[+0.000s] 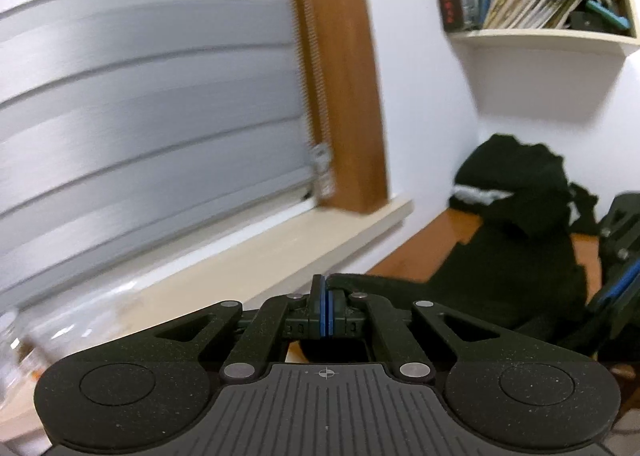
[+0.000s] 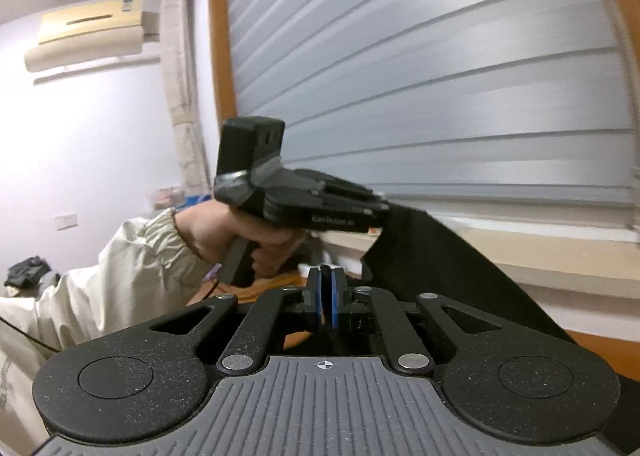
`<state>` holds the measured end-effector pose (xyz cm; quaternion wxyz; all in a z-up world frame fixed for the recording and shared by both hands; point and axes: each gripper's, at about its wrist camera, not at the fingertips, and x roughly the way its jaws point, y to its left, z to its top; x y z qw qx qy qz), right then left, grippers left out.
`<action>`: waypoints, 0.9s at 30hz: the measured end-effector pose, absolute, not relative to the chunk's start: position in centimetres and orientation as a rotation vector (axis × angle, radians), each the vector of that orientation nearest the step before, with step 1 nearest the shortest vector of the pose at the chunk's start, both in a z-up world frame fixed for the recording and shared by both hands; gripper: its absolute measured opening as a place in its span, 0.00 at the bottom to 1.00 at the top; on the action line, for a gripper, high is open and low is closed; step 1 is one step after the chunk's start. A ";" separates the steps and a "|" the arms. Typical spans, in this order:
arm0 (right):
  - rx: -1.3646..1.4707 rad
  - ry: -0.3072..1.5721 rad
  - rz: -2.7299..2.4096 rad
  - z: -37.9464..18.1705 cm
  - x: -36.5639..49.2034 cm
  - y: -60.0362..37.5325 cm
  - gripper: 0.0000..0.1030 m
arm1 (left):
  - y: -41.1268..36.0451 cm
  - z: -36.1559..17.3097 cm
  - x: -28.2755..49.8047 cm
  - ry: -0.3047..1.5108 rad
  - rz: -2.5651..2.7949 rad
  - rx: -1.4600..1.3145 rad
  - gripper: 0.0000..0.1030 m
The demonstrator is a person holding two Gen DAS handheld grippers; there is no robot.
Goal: Fold clothes
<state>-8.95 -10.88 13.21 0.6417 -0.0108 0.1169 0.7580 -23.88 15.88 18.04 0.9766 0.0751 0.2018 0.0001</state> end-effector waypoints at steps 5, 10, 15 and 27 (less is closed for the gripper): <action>-0.083 0.306 1.798 12.6 -11.3 -6.5 0.05 | 19.8 15.7 -26.5 0.442 0.038 0.098 0.01; -0.136 0.384 1.839 10.6 -13.0 -2.9 0.05 | 22.2 13.4 -28.2 0.478 0.053 0.074 0.01; -0.182 0.462 1.841 9.1 -14.0 -1.7 0.06 | 24.4 10.7 -28.7 0.532 0.065 0.048 0.04; -0.303 0.400 1.610 7.2 -11.3 -6.2 0.48 | 26.4 8.1 -33.1 0.537 0.147 -0.071 0.25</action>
